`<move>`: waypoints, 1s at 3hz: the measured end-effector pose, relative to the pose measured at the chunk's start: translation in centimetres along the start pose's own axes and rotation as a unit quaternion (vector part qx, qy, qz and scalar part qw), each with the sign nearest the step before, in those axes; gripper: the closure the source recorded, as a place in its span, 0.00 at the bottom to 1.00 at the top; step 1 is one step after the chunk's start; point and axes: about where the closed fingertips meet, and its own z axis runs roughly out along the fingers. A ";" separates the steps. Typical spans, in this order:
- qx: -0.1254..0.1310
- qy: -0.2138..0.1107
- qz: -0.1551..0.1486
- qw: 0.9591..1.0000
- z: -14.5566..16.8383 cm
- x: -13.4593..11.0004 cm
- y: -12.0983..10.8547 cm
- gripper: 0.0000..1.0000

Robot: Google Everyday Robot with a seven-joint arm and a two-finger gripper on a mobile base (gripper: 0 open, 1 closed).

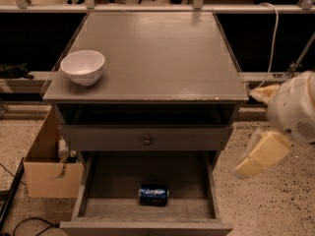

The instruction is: Pick pepsi can from middle drawer and place on counter

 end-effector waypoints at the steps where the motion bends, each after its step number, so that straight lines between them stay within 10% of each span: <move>1: -0.028 -0.024 0.007 0.999 7.3 0.5 2.6 0.00; 2: -0.026 -0.046 -0.012 0.999 14.1 0.0 3.1 0.00; 3: -0.026 -0.046 -0.012 0.999 14.1 0.0 3.1 0.00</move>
Offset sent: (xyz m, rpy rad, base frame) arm 0.0347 0.0998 -0.1826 0.1128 -0.0074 0.1146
